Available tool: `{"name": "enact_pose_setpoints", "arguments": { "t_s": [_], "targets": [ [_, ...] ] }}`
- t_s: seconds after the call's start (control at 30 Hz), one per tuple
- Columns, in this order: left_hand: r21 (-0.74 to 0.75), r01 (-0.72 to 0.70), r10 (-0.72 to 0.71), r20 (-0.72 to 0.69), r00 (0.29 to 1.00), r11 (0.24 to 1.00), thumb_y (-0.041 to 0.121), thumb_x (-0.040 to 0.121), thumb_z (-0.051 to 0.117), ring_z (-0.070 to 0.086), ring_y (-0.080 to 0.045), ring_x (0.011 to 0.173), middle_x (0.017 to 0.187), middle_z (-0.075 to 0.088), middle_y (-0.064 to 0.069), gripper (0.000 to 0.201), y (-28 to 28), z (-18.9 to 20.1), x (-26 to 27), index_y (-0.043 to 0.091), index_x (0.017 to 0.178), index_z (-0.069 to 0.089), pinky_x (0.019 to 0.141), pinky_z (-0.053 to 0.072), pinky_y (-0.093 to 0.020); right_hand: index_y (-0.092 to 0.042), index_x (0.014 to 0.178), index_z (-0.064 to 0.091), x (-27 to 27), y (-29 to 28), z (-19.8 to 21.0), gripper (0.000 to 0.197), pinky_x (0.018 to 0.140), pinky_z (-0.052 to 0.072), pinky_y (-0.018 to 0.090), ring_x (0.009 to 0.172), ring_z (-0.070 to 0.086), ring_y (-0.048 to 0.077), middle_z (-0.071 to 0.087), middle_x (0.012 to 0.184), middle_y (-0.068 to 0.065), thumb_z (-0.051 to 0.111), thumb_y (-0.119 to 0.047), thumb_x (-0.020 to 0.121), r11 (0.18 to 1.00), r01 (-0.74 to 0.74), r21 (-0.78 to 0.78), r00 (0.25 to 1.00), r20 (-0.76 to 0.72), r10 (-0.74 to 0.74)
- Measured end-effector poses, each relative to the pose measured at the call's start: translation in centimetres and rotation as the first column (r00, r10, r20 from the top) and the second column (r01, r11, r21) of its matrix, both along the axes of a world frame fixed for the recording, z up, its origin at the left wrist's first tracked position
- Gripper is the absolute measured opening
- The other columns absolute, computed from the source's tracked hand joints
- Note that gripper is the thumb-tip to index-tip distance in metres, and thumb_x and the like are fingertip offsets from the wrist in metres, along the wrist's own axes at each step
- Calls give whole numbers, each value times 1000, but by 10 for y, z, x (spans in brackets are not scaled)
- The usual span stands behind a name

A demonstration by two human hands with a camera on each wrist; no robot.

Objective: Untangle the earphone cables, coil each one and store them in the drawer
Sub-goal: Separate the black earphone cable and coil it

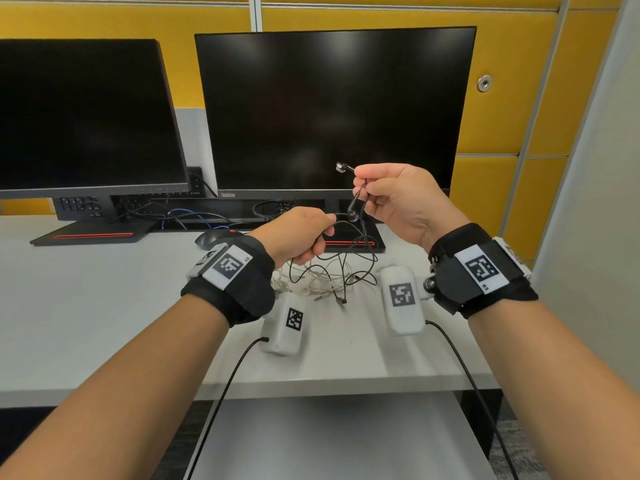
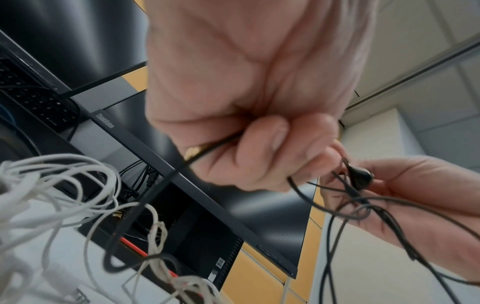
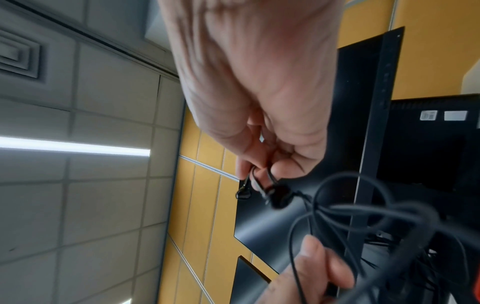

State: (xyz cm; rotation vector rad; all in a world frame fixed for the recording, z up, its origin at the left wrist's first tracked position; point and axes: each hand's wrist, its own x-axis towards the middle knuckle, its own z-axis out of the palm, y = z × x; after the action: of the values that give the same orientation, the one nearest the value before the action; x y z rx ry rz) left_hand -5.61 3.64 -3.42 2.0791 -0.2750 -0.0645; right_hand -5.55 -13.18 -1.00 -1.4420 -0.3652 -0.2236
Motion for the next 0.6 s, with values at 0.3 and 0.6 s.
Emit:
{"name": "enact_pose_setpoints", "arguments": {
  "t_s": [0.3, 0.6],
  "targets": [
    [51, 11, -10, -18, 1000, 999, 30, 104, 35, 33, -10, 35, 44, 46, 4, 30, -2, 0, -1, 12, 90, 53, 39, 27, -21, -10, 95, 67, 3, 3, -5, 36, 69, 55, 20, 78, 67, 12, 67, 91, 7, 41, 14, 92, 996, 75, -47, 997, 3, -75],
    [198, -27, 25, 9, 1000, 980, 27, 104, 35, 35, -9, 37, 57, 45, -1, 28, -5, -6, 0, 12, 87, 52, 36, 30, -18, -14, 104, 66, 2, 2, -4, 26, 68, 56, 25, 86, 69, 16, 68, 101, 5, 54, 5, 92, 993, 89, -72, 994, -53, -93]
  ]
}}
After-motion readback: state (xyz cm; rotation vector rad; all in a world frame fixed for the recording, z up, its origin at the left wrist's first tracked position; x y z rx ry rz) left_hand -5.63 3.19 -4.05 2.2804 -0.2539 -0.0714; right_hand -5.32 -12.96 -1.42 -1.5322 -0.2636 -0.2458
